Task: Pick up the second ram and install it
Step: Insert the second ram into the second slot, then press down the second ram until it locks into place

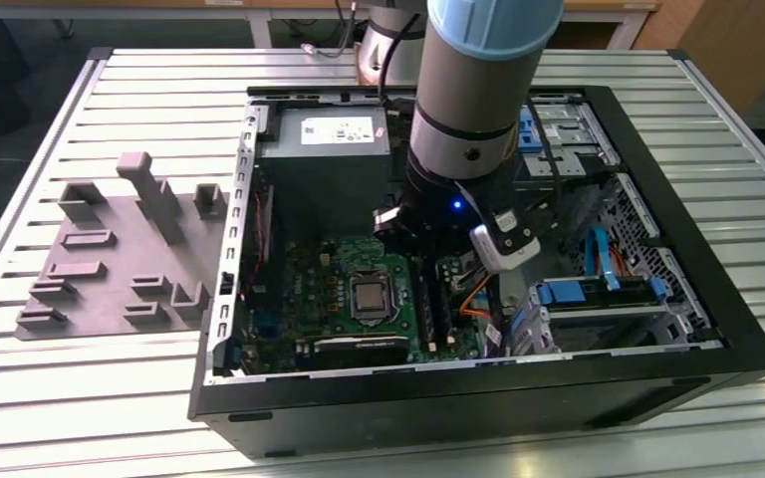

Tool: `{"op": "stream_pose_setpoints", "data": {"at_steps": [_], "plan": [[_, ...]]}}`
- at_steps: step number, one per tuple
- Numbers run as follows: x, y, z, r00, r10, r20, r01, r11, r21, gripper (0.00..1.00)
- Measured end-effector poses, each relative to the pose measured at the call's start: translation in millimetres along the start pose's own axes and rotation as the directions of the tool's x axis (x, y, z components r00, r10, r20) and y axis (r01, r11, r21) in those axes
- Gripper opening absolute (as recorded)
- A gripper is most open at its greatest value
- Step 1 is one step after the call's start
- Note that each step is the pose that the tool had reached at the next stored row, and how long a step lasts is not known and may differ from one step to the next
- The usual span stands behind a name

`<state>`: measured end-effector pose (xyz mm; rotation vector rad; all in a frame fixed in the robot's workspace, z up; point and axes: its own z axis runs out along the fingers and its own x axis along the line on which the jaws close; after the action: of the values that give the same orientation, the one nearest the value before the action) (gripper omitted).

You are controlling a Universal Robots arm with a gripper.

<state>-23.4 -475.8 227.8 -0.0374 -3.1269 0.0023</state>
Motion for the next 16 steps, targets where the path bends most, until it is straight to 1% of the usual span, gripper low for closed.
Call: {"op": "stream_pose_setpoints", "data": {"at_steps": [1,2,7,16], "plan": [[0.0,0.0,0.0,1.0000,0.000,0.0000,0.000,1.0000,-0.0001,0.14],[0.0,0.0,-0.1,1.0000,0.000,0.0000,0.000,1.0000,0.0000,0.11],[0.0,0.0,0.3,1.0000,0.000,0.0000,0.000,1.0000,0.0001,0.11],[-0.2,-0.2,12.9,1.0000,0.000,-0.0005,0.000,1.0000,0.0015,0.11]]}}
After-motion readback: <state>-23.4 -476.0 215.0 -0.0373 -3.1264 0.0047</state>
